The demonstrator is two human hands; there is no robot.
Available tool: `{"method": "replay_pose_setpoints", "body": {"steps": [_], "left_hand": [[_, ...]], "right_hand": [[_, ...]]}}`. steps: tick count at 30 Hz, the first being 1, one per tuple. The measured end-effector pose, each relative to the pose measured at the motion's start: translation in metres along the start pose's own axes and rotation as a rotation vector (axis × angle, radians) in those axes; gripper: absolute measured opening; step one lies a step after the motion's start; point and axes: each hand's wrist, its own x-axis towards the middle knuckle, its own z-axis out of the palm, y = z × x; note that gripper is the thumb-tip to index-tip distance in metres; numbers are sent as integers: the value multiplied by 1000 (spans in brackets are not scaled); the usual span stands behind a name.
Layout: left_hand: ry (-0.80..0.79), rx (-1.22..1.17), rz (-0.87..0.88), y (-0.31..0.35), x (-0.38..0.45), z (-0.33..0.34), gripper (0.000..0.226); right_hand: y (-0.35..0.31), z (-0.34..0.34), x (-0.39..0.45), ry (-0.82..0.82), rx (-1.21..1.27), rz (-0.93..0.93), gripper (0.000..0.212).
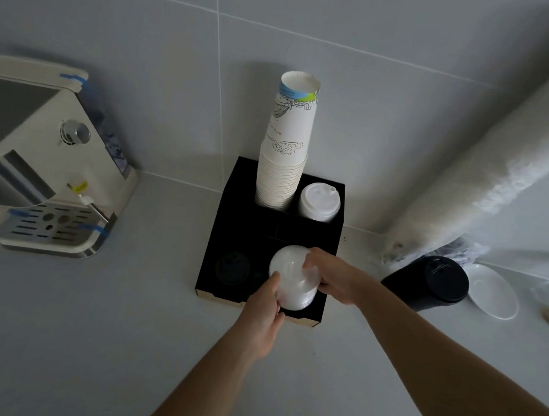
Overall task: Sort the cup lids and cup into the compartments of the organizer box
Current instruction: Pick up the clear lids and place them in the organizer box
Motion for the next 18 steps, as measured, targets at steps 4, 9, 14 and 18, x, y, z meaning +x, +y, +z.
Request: {"method": "replay_pose_setpoints", "body": {"steps": [4, 9, 14, 18], "left_hand": [[55, 44, -16, 7, 13, 7, 59], [103, 55, -39, 10, 20, 11, 58], [137, 89, -41, 7, 28, 10, 52], [156, 168, -29, 4, 35, 9, 51]], "right_hand": [[-4, 2, 10, 31, -50, 39, 40], [-2, 3, 13, 86, -157, 43, 51], [3, 6, 13, 186, -457, -44, 57], [5, 6, 7, 294, -672, -147, 50]]}}
